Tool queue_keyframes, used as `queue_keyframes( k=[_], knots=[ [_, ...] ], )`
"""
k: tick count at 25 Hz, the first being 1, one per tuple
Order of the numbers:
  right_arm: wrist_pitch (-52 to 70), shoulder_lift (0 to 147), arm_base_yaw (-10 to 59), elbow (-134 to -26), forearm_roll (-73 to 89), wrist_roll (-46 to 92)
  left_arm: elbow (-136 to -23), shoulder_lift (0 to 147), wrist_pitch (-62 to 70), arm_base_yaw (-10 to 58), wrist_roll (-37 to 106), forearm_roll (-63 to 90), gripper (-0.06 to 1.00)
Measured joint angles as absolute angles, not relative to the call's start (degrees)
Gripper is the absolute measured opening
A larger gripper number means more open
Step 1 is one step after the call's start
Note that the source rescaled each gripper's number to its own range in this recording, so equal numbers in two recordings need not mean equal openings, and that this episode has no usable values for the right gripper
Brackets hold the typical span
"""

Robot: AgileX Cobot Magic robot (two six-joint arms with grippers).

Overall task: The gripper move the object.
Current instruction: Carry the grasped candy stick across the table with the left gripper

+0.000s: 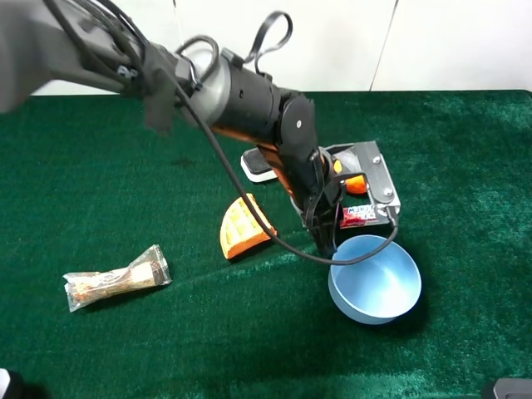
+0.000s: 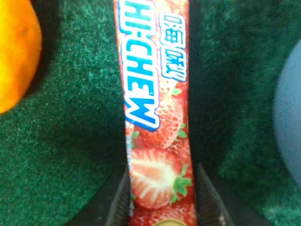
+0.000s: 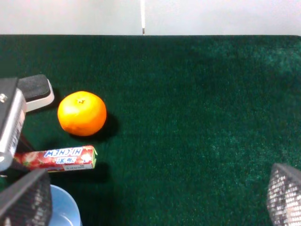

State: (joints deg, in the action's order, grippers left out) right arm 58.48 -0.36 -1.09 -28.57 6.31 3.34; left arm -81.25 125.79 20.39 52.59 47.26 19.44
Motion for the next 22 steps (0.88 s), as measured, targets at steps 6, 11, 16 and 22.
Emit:
queue_keyframes(
  k=[6, 11, 16, 22],
  knots=[
    [58.5, -0.4, -1.1, -28.6, 6.3, 3.3, -81.5, 121.4, 23.0, 52.6, 46.4, 19.4, 0.01],
    [58.5, -0.4, -1.1, -28.6, 6.3, 3.3, -81.5, 118.0, 26.3, 52.6, 42.4, 16.3, 0.01],
    [58.5, -0.4, -1.1, -28.6, 6.3, 3.3, -81.5, 115.0, 32.5, 52.6, 35.0, 10.5, 0.01],
    [58.5, -0.4, -1.1, -28.6, 6.3, 3.3, -81.4, 109.7, 41.3, 51.4, 26.2, 4.9, 0.01]
  ],
)
